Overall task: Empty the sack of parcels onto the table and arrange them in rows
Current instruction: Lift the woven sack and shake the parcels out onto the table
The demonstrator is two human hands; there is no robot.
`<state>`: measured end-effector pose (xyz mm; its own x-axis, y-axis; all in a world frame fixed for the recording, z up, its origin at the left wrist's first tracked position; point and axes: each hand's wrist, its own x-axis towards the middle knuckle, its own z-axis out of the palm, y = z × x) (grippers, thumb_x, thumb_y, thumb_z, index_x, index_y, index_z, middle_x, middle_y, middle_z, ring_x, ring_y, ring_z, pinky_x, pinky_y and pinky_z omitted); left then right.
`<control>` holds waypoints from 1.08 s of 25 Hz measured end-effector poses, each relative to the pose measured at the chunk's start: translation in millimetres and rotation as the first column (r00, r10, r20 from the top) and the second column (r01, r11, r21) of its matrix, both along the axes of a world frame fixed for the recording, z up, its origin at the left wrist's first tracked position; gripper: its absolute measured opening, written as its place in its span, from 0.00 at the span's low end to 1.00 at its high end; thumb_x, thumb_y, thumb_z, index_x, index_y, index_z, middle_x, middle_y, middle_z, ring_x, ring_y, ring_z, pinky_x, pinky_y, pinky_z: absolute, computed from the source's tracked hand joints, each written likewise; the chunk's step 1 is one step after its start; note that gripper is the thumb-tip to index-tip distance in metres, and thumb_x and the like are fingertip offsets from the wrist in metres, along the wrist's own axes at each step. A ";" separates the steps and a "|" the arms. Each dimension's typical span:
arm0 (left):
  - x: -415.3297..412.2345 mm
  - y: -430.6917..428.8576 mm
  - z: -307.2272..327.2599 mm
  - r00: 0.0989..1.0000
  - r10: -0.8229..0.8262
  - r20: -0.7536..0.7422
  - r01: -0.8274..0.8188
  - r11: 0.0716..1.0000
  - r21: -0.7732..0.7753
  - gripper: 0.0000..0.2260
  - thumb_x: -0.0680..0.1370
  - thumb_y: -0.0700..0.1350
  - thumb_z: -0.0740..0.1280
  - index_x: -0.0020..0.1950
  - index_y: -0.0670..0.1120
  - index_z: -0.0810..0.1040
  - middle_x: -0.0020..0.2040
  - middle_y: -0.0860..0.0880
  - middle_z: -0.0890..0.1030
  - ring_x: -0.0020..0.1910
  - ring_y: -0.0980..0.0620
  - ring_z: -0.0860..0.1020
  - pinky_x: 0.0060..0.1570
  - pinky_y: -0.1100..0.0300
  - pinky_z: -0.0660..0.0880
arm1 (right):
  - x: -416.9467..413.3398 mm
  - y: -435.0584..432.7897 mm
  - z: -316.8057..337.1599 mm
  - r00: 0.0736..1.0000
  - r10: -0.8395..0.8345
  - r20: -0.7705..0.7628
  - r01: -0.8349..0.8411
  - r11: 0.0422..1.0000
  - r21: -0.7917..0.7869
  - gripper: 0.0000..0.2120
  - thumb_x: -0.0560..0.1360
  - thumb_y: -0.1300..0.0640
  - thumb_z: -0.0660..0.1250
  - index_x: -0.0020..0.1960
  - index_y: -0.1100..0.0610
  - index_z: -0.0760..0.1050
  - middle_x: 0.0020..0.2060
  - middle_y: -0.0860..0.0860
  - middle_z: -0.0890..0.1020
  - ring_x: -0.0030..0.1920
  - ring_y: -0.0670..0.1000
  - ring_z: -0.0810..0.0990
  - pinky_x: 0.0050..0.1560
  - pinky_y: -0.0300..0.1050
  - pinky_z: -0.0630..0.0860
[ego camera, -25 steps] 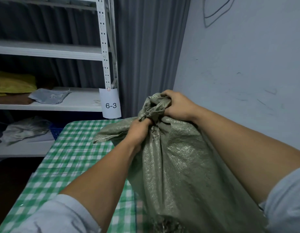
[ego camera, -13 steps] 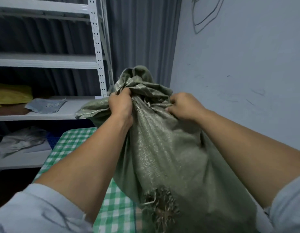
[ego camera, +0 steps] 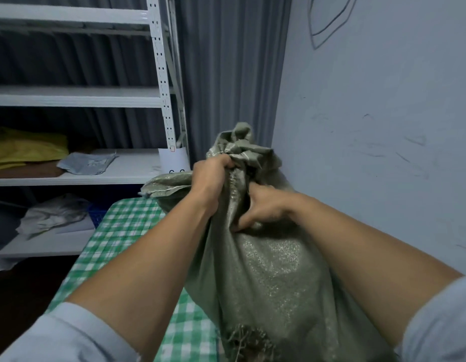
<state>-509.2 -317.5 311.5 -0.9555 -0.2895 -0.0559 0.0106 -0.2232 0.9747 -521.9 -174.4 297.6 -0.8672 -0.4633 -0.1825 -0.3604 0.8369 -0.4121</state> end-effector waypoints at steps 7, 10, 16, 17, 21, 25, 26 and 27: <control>5.7 16.5 -6.9 0.974 -0.228 0.011 0.225 0.965 0.133 0.15 0.66 0.42 0.64 0.49 0.38 0.83 0.43 0.40 0.83 0.42 0.43 0.81 0.47 0.50 0.78 | -5.5 -7.1 -30.3 0.995 -0.066 -0.074 0.012 0.818 -0.575 0.28 0.60 0.58 0.85 0.57 0.49 0.81 0.51 0.46 0.85 0.54 0.49 0.83 0.59 0.44 0.79; 11.6 24.8 -12.6 0.969 -0.248 -0.008 0.248 0.968 0.033 0.17 0.62 0.41 0.68 0.50 0.41 0.84 0.45 0.41 0.86 0.45 0.40 0.84 0.48 0.49 0.81 | -7.0 -4.1 -46.7 0.940 -0.333 -0.074 0.189 0.690 -0.699 0.09 0.69 0.59 0.74 0.49 0.53 0.82 0.44 0.49 0.86 0.47 0.52 0.84 0.51 0.54 0.82; 10.7 10.2 -14.6 0.842 0.093 -0.532 -0.285 0.913 -0.291 0.25 0.66 0.48 0.76 0.62 0.49 0.74 0.62 0.43 0.74 0.61 0.46 0.77 0.65 0.46 0.75 | -33.3 8.3 13.6 0.817 -0.570 -0.093 0.275 0.525 -0.805 0.12 0.70 0.52 0.73 0.50 0.58 0.83 0.45 0.50 0.87 0.48 0.52 0.85 0.51 0.53 0.83; 10.6 11.4 -13.3 0.770 0.129 -0.624 -0.402 0.859 -0.318 0.26 0.68 0.47 0.75 0.64 0.47 0.72 0.64 0.44 0.71 0.64 0.45 0.74 0.67 0.46 0.73 | -33.9 10.7 33.6 0.816 -0.564 -0.129 0.231 0.522 -0.821 0.09 0.71 0.55 0.73 0.48 0.58 0.82 0.44 0.50 0.86 0.47 0.50 0.84 0.48 0.48 0.83; 15.5 25.5 -4.4 0.652 0.200 -0.731 -0.639 0.663 -0.389 0.32 0.68 0.42 0.72 0.71 0.39 0.69 0.69 0.42 0.68 0.71 0.44 0.66 0.73 0.46 0.64 | -21.4 22.5 58.5 0.857 -0.479 -0.191 0.129 0.558 -0.820 0.06 0.74 0.64 0.70 0.49 0.56 0.81 0.43 0.48 0.84 0.42 0.44 0.79 0.41 0.37 0.76; 6.8 -4.0 -20.8 0.867 0.319 -0.383 -0.491 0.679 -0.546 0.34 0.73 0.50 0.72 0.77 0.45 0.65 0.75 0.44 0.65 0.75 0.45 0.61 0.76 0.46 0.59 | -22.1 50.5 31.1 0.845 -0.534 -0.031 0.301 0.522 -0.798 0.08 0.75 0.68 0.65 0.50 0.60 0.80 0.42 0.54 0.84 0.44 0.53 0.82 0.40 0.43 0.76; 3.6 -12.1 -26.4 0.924 0.273 -0.267 -0.380 0.735 -0.562 0.34 0.73 0.57 0.71 0.76 0.47 0.67 0.74 0.45 0.67 0.74 0.46 0.64 0.75 0.45 0.62 | -22.9 54.3 29.5 0.837 -0.547 0.006 0.335 0.503 -0.797 0.08 0.75 0.69 0.64 0.49 0.61 0.80 0.42 0.55 0.83 0.44 0.54 0.82 0.39 0.43 0.76; 0.5 -17.4 -31.6 0.960 0.200 -0.197 -0.275 0.808 -0.521 0.33 0.72 0.62 0.70 0.73 0.49 0.72 0.71 0.46 0.71 0.71 0.47 0.69 0.72 0.45 0.66 | -22.9 55.9 29.3 0.833 -0.552 0.020 0.349 0.497 -0.794 0.09 0.74 0.69 0.63 0.50 0.62 0.79 0.42 0.56 0.83 0.44 0.55 0.82 0.38 0.44 0.77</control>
<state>-508.7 -334.9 279.8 -0.8404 -0.4561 0.2926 0.1249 0.3623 0.9236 -544.8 -118.5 326.9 -0.9626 0.1266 0.2395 -0.1847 0.3397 -0.9222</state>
